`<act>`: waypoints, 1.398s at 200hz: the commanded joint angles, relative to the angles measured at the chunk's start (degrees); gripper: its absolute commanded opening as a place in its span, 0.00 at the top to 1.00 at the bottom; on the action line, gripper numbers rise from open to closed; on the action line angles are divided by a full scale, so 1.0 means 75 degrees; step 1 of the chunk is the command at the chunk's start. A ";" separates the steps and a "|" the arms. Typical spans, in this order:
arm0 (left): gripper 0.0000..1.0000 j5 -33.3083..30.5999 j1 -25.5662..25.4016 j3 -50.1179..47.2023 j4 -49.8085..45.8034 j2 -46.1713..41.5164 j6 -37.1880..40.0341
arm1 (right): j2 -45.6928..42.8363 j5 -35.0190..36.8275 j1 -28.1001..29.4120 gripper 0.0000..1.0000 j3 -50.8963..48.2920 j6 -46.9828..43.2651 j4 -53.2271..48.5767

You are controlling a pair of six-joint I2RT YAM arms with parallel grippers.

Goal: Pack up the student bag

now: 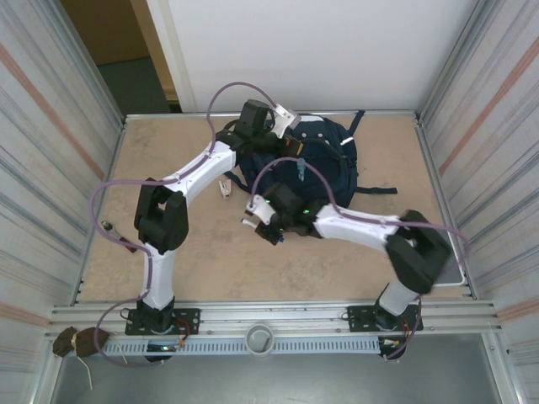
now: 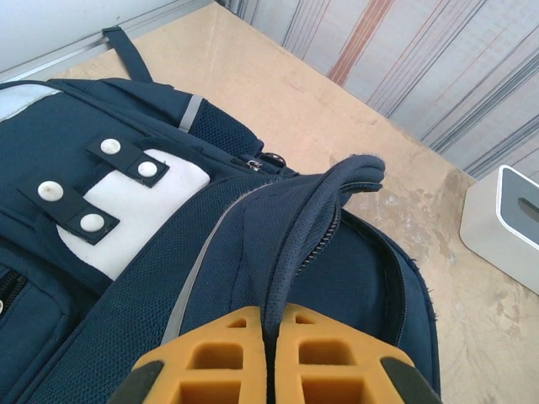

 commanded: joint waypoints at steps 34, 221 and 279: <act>1.00 0.0191 0.0035 0.0070 0.0533 -0.0406 -0.0268 | -0.2778 -0.1117 -0.2546 0.95 -0.1357 0.4203 0.0951; 1.00 0.0630 -0.0018 -0.0529 0.1245 -0.0777 -0.0470 | 0.1097 0.0098 -0.4639 0.67 0.0276 0.8983 0.3684; 1.00 0.0495 -0.0047 -0.0736 0.1265 -0.0724 -0.0481 | -0.0451 -0.0034 -0.4578 0.59 -0.0711 0.7731 0.3129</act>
